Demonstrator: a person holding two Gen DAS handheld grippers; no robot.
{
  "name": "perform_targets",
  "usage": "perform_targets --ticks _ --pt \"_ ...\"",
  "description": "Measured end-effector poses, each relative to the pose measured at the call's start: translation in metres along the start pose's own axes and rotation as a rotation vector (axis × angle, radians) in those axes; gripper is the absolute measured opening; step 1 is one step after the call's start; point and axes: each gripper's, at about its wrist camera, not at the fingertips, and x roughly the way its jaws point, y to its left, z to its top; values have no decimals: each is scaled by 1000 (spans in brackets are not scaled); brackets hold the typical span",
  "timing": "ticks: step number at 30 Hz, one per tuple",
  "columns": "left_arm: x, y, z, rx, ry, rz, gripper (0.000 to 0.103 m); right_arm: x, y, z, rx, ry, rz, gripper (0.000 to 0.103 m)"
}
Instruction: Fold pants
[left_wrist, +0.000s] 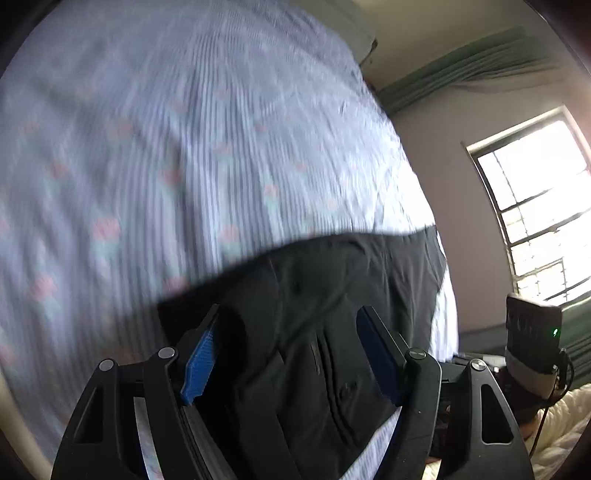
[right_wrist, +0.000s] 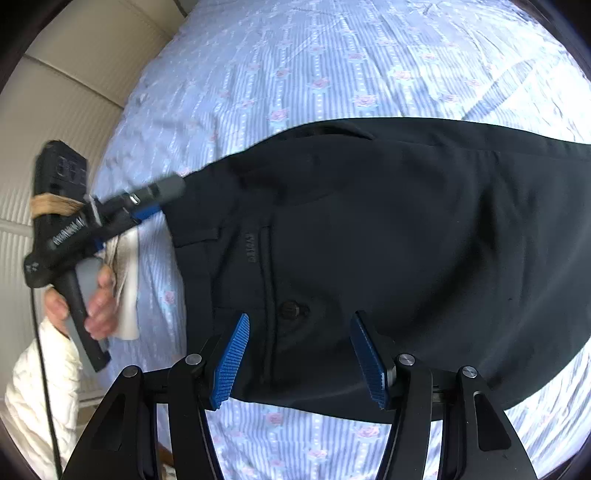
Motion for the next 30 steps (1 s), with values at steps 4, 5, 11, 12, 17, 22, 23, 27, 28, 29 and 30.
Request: perform_targets --ticks 4,5,11,12,17,22,23,27,28,29,30 --pt "17 16 1 -44 10 50 70 4 16 0 -71 9 -14 59" --pt "20 20 0 -59 14 49 67 5 20 0 -92 13 -19 59" --pt "2 23 -11 -84 -25 194 17 3 24 -3 -119 8 -23 59" --pt "-6 17 -14 -77 -52 223 12 2 23 -4 -119 5 -20 59" --pt "-17 13 -17 -59 -80 276 12 -5 28 -10 -145 -21 -2 59" --pt "-4 32 -10 -144 -79 328 20 -12 27 -15 -156 -41 -45 59" --pt "-6 28 -11 -135 -80 368 31 -15 24 -16 -154 -44 -45 59" --pt "-27 -12 -18 -38 -123 595 61 -35 8 -27 -143 -81 -61 59" --pt "-33 -25 -21 -14 -133 590 66 -42 1 -32 -141 -96 -58 59" --pt "-41 -39 -28 7 -141 575 70 -49 -7 -37 -139 -106 -59 59" --pt "-48 -53 -39 27 -155 564 71 -57 -17 -44 -137 -114 -63 59"
